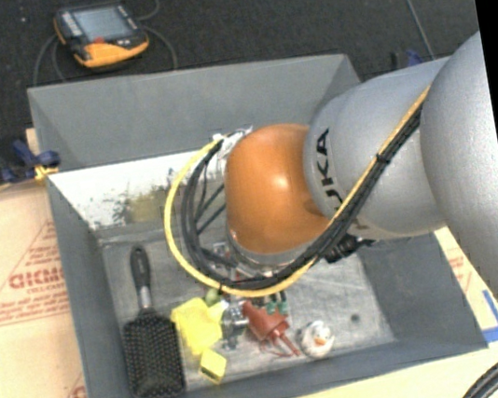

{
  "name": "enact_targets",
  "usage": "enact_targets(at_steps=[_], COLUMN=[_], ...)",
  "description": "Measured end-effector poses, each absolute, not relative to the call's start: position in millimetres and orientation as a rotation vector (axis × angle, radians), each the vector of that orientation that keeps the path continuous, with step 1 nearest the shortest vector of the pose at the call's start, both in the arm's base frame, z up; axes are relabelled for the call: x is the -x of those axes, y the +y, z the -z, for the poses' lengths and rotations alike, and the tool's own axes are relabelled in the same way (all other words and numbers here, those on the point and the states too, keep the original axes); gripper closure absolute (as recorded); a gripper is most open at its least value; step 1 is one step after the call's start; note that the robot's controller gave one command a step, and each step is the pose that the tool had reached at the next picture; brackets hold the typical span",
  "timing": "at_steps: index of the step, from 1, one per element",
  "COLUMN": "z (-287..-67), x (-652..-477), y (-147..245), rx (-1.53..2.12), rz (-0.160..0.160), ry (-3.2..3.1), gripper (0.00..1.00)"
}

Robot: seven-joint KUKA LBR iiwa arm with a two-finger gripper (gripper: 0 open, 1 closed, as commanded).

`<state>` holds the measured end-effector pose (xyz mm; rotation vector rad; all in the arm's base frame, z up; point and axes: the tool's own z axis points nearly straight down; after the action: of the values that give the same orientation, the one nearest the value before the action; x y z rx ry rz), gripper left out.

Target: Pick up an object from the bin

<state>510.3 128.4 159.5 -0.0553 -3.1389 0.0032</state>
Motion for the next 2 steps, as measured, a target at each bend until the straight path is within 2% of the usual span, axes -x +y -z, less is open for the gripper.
enact_targets(at_steps=[1,2], z=[-152.0,-101.8], x=[-502.8,-524.0], y=[133.2,133.2], rx=[0.323,0.54], rz=[0.002,0.005], ry=[-3.125,-3.098], gripper=[0.0,0.0])
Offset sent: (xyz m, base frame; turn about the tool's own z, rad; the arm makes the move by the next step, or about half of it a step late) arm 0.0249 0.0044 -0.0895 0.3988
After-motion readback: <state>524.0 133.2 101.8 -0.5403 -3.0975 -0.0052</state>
